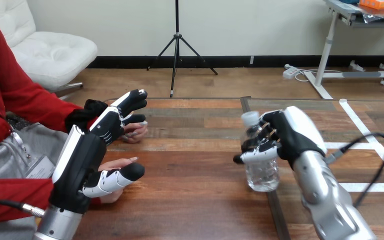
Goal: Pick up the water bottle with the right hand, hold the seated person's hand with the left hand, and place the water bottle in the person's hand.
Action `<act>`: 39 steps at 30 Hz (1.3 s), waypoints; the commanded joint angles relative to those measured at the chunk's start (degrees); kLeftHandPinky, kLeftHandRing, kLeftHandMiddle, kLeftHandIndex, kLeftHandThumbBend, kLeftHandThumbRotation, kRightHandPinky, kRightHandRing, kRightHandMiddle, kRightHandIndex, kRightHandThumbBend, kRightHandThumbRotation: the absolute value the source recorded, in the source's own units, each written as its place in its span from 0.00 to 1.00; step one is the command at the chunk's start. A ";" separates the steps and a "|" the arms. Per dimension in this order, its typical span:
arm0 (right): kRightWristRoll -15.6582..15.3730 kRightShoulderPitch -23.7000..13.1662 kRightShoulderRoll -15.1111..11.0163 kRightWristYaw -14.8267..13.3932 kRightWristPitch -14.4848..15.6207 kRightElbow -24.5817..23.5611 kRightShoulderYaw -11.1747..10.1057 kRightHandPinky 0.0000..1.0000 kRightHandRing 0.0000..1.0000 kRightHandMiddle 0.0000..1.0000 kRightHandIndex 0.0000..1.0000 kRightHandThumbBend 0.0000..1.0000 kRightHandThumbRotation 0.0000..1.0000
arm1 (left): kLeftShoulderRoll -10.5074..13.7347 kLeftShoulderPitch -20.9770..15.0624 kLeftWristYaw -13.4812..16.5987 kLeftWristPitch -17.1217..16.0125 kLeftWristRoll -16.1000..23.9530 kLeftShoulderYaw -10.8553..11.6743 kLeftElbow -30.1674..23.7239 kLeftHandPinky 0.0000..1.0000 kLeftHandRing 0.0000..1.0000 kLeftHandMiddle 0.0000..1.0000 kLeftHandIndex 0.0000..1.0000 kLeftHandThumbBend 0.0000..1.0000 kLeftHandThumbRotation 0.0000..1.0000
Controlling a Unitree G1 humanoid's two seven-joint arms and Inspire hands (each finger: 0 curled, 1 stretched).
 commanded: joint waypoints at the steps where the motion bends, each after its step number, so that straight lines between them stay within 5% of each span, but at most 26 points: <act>1: 1.60 -0.22 -0.55 -3.16 -5.75 -5.99 -3.19 0.36 0.42 0.50 0.52 0.84 0.00 | 0.97 -3.92 -0.14 -0.80 -0.84 1.29 -0.61 0.78 0.87 0.89 0.87 1.00 0.74; 11: 4.72 3.70 0.66 -7.93 -18.54 -2.27 -4.84 0.37 0.42 0.50 0.51 0.83 0.00 | 1.77 -3.82 -1.09 -0.35 -1.17 1.62 -0.89 0.78 0.87 0.89 0.87 1.00 0.75; 21: 5.70 5.98 1.33 -10.21 -26.50 0.68 -4.93 0.39 0.43 0.49 0.51 0.81 0.00 | 3.00 -3.99 -0.78 -0.32 0.17 2.53 -0.54 0.79 0.88 0.90 0.87 1.00 0.75; 39: 5.55 8.27 2.86 -11.41 -31.24 0.92 -4.63 0.39 0.43 0.49 0.51 0.80 0.00 | 6.14 -3.73 2.62 -0.34 7.06 3.88 -1.23 0.82 0.90 0.93 0.89 1.00 0.76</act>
